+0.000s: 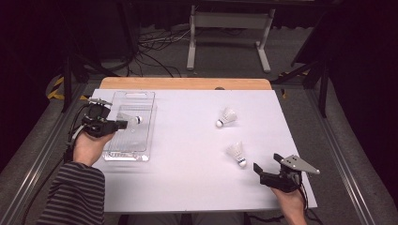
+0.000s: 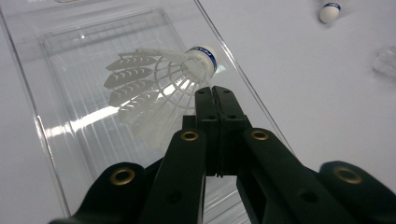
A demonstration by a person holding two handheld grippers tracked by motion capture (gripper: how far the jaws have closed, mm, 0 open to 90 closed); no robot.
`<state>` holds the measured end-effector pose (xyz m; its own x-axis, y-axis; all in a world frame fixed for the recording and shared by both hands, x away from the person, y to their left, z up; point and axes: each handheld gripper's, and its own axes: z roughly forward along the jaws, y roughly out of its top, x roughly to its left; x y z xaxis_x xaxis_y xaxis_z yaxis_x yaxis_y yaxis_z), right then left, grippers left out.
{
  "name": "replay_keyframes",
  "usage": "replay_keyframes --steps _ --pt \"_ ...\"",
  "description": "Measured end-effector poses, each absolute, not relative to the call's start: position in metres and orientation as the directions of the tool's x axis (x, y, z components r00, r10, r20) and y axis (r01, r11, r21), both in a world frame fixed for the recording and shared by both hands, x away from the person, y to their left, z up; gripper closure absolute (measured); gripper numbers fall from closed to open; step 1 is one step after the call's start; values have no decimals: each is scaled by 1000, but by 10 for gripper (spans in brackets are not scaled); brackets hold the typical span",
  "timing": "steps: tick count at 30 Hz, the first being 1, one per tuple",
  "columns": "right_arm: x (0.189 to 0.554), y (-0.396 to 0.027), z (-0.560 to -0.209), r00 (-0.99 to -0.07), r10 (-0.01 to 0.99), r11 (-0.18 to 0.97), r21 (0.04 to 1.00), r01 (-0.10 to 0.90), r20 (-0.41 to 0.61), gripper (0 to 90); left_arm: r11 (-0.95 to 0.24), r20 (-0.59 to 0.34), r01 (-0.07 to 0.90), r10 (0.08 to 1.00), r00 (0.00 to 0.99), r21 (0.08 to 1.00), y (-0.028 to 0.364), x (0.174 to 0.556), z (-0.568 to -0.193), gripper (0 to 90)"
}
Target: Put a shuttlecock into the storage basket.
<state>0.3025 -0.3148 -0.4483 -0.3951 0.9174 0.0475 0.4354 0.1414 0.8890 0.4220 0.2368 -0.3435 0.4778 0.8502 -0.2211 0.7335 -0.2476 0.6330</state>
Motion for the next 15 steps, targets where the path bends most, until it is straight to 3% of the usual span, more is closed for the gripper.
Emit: replay_keyframes --steps 15 --pt "303 -315 -448 -396 917 141 890 434 48 99 -236 -201 745 873 445 624 235 440 -352 900"
